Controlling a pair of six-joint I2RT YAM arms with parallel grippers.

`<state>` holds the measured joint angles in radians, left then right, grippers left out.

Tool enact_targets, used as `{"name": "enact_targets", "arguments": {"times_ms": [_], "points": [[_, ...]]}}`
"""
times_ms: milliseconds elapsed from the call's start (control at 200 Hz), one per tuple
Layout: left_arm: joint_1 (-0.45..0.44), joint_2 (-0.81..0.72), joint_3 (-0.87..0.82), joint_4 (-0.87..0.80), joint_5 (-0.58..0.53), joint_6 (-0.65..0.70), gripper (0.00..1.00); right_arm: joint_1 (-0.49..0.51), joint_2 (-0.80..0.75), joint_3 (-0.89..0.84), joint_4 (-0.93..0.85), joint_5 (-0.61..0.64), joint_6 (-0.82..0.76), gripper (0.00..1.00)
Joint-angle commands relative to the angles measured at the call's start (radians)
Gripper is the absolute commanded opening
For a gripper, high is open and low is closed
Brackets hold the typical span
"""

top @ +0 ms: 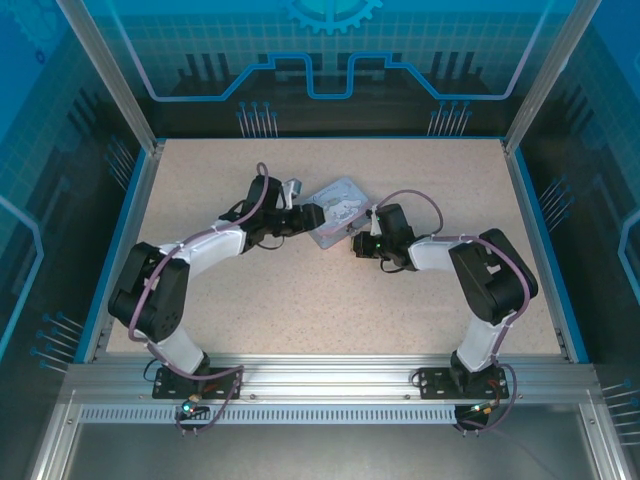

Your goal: Unlock the padlock with the key

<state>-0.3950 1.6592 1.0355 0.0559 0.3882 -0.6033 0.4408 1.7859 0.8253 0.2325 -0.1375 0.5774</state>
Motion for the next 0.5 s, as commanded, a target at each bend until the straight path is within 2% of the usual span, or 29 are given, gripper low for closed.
{"name": "enact_targets", "arguments": {"times_ms": [0, 285, 495], "points": [[-0.031, -0.003, 0.08, -0.024, 0.0, 0.006, 0.6, 0.01, -0.01, 0.004, -0.011, 0.025, 0.01, 0.01], [-0.079, 0.195, 0.233, -0.048, -0.006, 0.026, 0.6, 0.012, -0.013, -0.004, 0.003, 0.026, 0.026, 0.01], [-0.094, 0.246, 0.234, -0.057, -0.028, 0.037, 0.6, 0.013, -0.017, -0.014, 0.03, 0.032, 0.068, 0.0]]}}
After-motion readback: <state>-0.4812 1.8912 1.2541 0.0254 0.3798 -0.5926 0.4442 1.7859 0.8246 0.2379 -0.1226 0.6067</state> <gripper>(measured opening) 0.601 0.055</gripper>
